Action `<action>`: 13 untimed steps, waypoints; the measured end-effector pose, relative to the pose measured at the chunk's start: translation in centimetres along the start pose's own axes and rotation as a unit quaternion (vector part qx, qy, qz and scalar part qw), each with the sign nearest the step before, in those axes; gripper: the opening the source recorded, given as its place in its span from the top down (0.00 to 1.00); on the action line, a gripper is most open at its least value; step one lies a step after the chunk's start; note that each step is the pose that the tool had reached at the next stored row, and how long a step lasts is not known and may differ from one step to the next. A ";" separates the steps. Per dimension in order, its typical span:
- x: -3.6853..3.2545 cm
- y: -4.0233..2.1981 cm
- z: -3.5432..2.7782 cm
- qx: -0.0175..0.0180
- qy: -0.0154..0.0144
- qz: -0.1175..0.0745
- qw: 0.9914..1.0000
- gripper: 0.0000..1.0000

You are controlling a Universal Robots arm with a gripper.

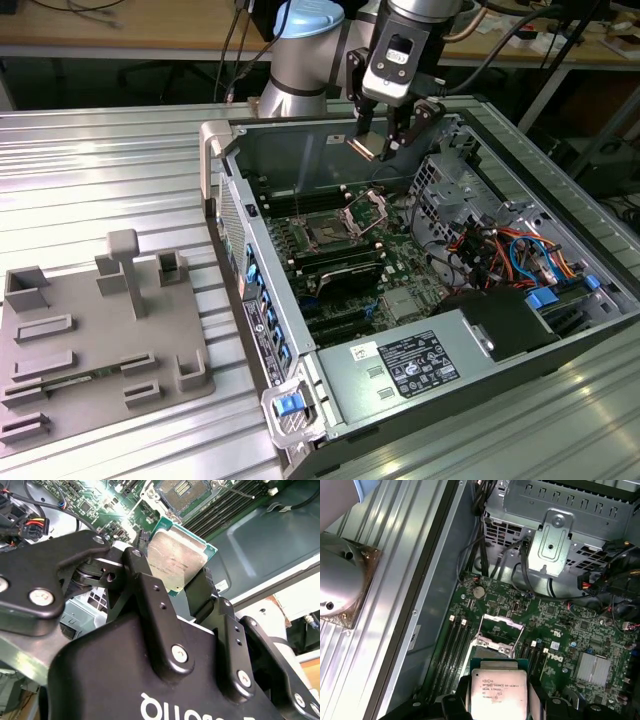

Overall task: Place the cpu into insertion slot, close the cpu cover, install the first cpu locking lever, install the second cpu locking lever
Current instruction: 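Place the cpu into insertion slot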

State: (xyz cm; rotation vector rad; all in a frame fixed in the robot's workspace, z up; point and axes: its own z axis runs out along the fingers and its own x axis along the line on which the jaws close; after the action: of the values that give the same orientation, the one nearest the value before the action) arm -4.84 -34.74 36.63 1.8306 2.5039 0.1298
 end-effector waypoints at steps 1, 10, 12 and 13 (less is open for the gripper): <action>0.00 0.00 0.00 0.000 0.000 0.001 1.000 0.45; 0.02 -0.07 0.00 0.000 -0.002 0.019 1.000 0.45; 0.03 -0.08 0.00 0.000 -0.002 0.023 1.000 0.45; 0.03 -0.10 0.00 -0.001 -0.002 0.028 1.000 0.45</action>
State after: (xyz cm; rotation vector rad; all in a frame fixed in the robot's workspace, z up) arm -4.95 -34.74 36.63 1.8979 2.4505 0.1280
